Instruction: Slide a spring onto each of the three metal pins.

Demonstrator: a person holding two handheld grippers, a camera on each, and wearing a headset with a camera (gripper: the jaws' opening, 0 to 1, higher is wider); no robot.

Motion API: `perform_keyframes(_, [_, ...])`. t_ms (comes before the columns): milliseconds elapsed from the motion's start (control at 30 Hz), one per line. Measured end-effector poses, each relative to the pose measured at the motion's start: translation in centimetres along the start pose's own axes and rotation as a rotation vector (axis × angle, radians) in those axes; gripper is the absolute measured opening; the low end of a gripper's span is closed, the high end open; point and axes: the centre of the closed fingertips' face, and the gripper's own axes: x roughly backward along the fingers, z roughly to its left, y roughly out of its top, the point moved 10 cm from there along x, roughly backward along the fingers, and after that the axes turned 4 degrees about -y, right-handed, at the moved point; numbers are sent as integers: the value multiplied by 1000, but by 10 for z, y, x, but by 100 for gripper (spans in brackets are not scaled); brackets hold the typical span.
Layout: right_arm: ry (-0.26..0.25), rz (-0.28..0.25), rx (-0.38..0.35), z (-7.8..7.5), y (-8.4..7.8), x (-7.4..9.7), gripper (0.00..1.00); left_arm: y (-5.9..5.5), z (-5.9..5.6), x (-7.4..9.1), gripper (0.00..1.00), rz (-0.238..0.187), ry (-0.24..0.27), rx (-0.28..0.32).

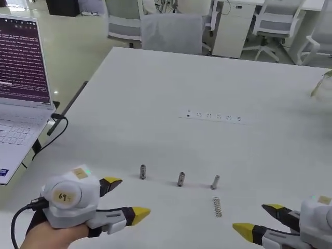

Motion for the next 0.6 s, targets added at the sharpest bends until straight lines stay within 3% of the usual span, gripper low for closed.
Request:
perform_keyframes(300, [-9, -10, 8, -1, 1, 5, 67, 7, -6, -16, 57, 6, -44, -25])
perform_keyframes(600, [-11, -12, 8, -2, 2, 10, 68, 13, -19, -39, 56, 27, -114, -57])
